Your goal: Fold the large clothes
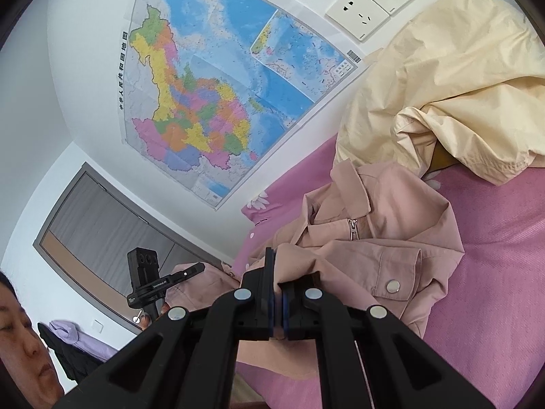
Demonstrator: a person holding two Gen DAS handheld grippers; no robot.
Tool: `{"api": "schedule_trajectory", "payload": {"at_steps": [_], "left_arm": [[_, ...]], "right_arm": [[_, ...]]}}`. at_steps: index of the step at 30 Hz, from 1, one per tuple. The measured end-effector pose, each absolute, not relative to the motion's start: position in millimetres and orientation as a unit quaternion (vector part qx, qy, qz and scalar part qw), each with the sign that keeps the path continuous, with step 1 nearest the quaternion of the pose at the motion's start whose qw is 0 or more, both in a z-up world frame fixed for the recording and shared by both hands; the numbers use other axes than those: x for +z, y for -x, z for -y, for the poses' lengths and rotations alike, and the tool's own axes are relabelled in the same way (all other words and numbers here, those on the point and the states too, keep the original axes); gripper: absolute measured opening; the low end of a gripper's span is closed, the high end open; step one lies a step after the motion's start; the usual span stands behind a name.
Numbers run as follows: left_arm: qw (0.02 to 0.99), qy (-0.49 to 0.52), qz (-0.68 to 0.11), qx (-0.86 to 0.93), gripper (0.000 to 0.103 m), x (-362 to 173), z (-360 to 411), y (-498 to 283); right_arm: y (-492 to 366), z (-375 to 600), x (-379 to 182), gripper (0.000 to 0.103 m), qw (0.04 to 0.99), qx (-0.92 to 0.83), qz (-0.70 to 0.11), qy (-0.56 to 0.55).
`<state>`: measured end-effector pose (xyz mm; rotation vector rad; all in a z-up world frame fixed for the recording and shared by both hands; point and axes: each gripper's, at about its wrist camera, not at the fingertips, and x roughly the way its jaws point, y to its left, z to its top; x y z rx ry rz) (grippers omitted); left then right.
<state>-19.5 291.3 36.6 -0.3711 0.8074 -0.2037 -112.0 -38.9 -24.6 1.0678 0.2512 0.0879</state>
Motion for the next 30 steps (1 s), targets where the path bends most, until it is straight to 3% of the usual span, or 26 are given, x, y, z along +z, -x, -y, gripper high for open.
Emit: {"api": "schedule_trajectory", "payload": {"at_steps": [30], "left_arm": [[0.897, 0.143, -0.412, -0.069, 0.002, 25.5, -283.0, -16.6]], "right_arm": [[92.0, 58.6, -37.9, 0.004, 0.837, 0.035, -0.126, -0.531]]}}
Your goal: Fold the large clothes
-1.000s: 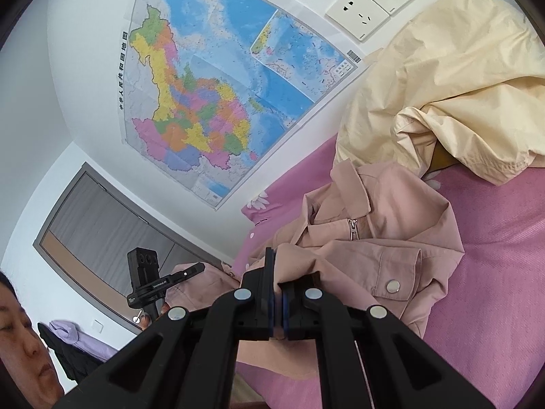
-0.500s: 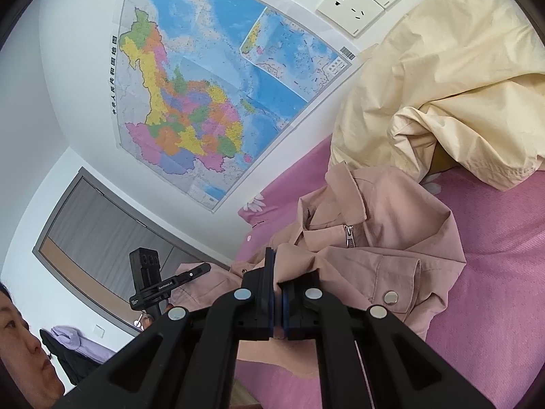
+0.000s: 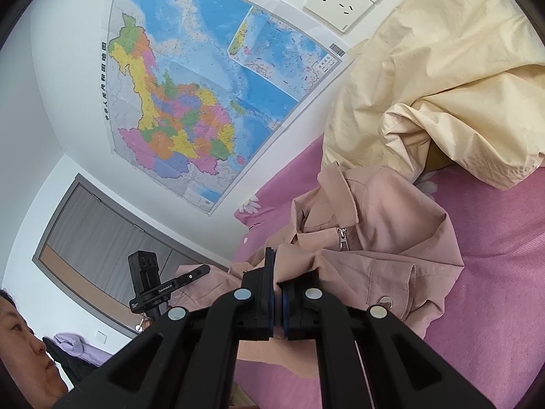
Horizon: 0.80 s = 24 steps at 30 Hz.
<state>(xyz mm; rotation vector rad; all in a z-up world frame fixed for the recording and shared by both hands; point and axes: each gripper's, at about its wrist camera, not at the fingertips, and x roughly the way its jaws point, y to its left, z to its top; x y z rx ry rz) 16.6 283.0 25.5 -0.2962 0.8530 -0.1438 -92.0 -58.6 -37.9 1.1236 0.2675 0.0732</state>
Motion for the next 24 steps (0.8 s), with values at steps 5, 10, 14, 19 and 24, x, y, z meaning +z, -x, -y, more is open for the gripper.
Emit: {"api": "schedule_trajectory", "payload": {"at_steps": [5, 10, 14, 19, 24], "left_arm": [[0.895, 0.144, -0.418, -0.065, 0.002, 22.3, -287.9, -23.2], [0.893, 0.143, -0.423, -0.059, 0.002, 18.5, -290.7, -30.2], [0.890, 0.143, -0.429, -0.057, 0.003, 15.0, -292.3, -38.2], [0.884, 0.150, -0.440, -0.050, 0.003, 6.8, -298.8, -50.9], [0.878, 0.151, -0.452, -0.043, 0.003, -1.2, -302.5, -64.9]], "right_arm": [[88.3, 62.6, -42.1, 0.004, 0.834, 0.035, -0.128, -0.536], [83.1, 68.2, -48.2, 0.004, 0.828, 0.031, -0.132, -0.544], [80.5, 72.7, -52.4, 0.004, 0.825, 0.028, -0.136, -0.548], [75.4, 80.2, -58.7, 0.004, 0.820, 0.022, -0.140, -0.555], [68.5, 89.1, -68.9, 0.005, 0.811, 0.017, -0.147, -0.566]]}}
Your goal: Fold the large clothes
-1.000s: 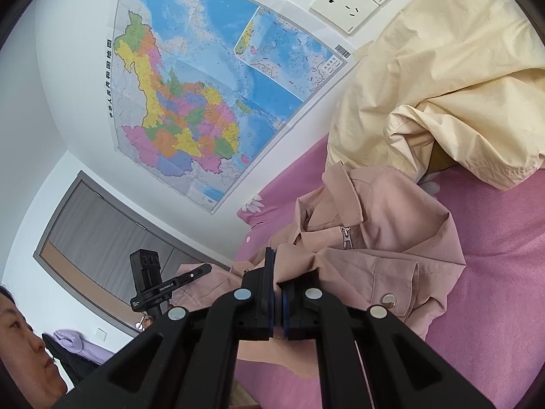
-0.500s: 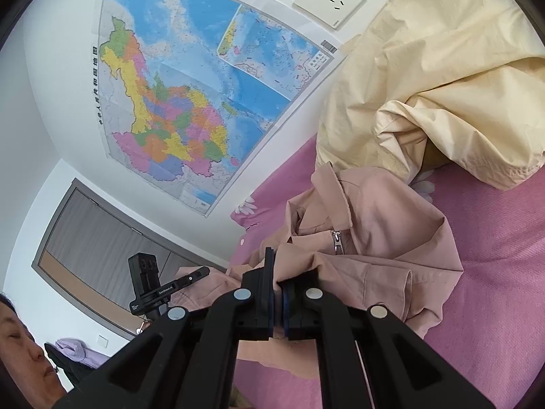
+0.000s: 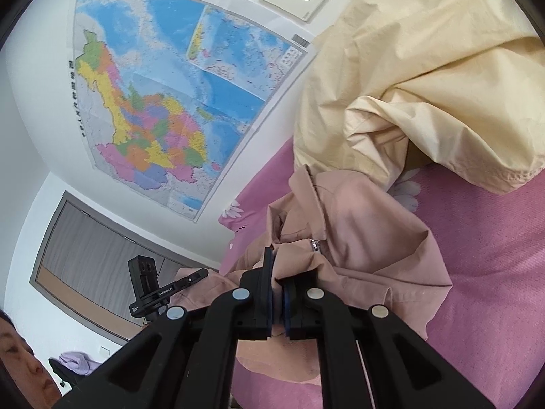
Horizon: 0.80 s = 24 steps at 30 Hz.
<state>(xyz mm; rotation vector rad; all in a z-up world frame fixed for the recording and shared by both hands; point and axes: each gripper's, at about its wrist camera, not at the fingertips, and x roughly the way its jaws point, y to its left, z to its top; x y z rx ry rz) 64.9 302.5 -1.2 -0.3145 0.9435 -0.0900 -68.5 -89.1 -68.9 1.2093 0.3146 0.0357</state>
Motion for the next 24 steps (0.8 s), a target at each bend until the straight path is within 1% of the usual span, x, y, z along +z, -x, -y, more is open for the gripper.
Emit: {"api": "schedule_trajectory", "payload": {"at_steps": [9, 15, 18, 19, 20, 21, 22, 24], "left_arm": [[0.864, 0.160, -0.475, -0.035, 0.003, -16.0, -310.2, -87.5], [0.856, 0.168, -0.487, -0.030, 0.003, -24.2, -314.3, -101.7], [0.852, 0.174, -0.493, -0.027, 0.003, -28.3, -316.6, -108.6], [0.850, 0.177, -0.496, -0.027, 0.003, -30.4, -317.5, -111.4], [0.848, 0.178, -0.499, -0.027, 0.003, -32.2, -318.2, -113.8], [0.846, 0.180, -0.501, -0.025, 0.003, -34.0, -318.9, -116.1], [0.844, 0.182, -0.503, -0.024, 0.003, -35.3, -319.4, -118.4], [0.841, 0.184, -0.508, -0.022, 0.003, -38.6, -319.9, -122.8]], "right_arm": [[56.6, 102.3, -84.9, 0.008, 0.798, 0.008, -0.163, -0.580], [49.0, 113.7, -93.9, 0.012, 0.789, -0.001, -0.175, -0.588], [43.8, 118.6, -96.7, 0.019, 0.785, -0.004, -0.180, -0.593], [42.7, 119.9, -96.9, 0.029, 0.784, -0.005, -0.182, -0.593], [41.9, 121.1, -96.7, 0.043, 0.785, -0.007, -0.182, -0.592], [41.3, 122.5, -95.5, 0.050, 0.783, -0.010, -0.184, -0.594], [41.7, 122.7, -92.6, 0.054, 0.786, -0.011, -0.184, -0.590], [43.5, 121.9, -82.1, 0.056, 0.798, -0.011, -0.187, -0.573]]}}
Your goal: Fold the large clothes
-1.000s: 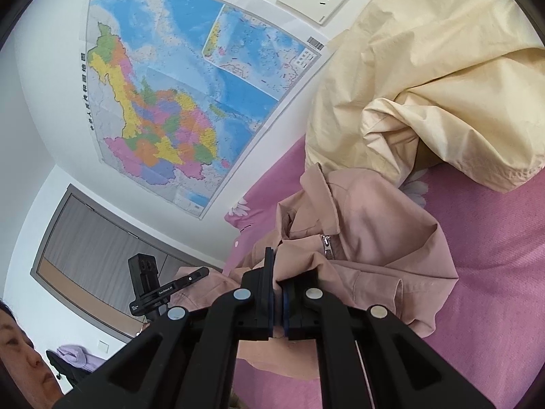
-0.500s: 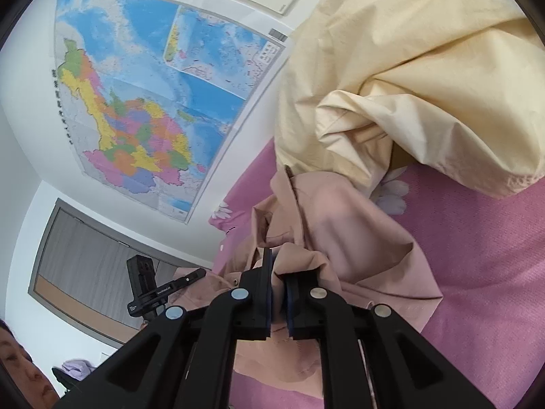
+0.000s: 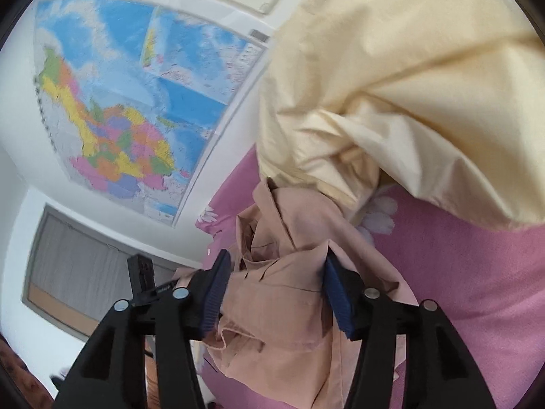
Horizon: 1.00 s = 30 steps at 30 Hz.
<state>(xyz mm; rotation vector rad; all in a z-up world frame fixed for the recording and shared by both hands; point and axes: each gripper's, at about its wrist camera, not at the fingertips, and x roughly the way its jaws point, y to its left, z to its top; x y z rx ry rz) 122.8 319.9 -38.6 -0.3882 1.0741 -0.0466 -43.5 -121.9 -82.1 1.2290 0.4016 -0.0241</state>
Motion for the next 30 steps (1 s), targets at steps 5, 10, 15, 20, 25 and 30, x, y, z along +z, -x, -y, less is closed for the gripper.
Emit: {"api": "schedule_trajectory", "payload": {"at_steps": [5, 10, 15, 20, 25, 30], "left_arm": [[0.836, 0.189, -0.514, -0.022, 0.004, -43.3, -321.6, -129.5], [0.835, 0.191, -0.516, -0.023, 0.005, -45.1, -323.4, -131.1], [0.836, 0.189, -0.514, -0.026, 0.005, -42.9, -323.7, -129.3], [0.837, 0.186, -0.513, -0.028, 0.010, -40.4, -321.2, -125.3], [0.844, 0.188, -0.501, -0.041, 0.022, -31.0, -318.0, -120.5], [0.864, 0.189, -0.464, -0.048, 0.042, -6.2, -320.5, -108.0]], "right_arm": [[57.9, 111.9, -54.3, 0.061, 0.833, -0.025, -0.191, -0.519], [75.8, 71.9, -15.0, 0.061, 0.896, -0.023, -0.168, -0.410], [17.5, 4.8, -12.0, 0.061, 0.930, 0.002, -0.268, -0.252], [-41.8, -18.1, -49.2, 0.058, 0.923, -0.041, -0.356, -0.138], [-59.7, -14.3, -58.9, 0.004, 0.916, -0.053, -0.384, -0.100], [-53.2, 13.3, -29.6, 0.004, 0.927, -0.042, -0.333, -0.165]]}}
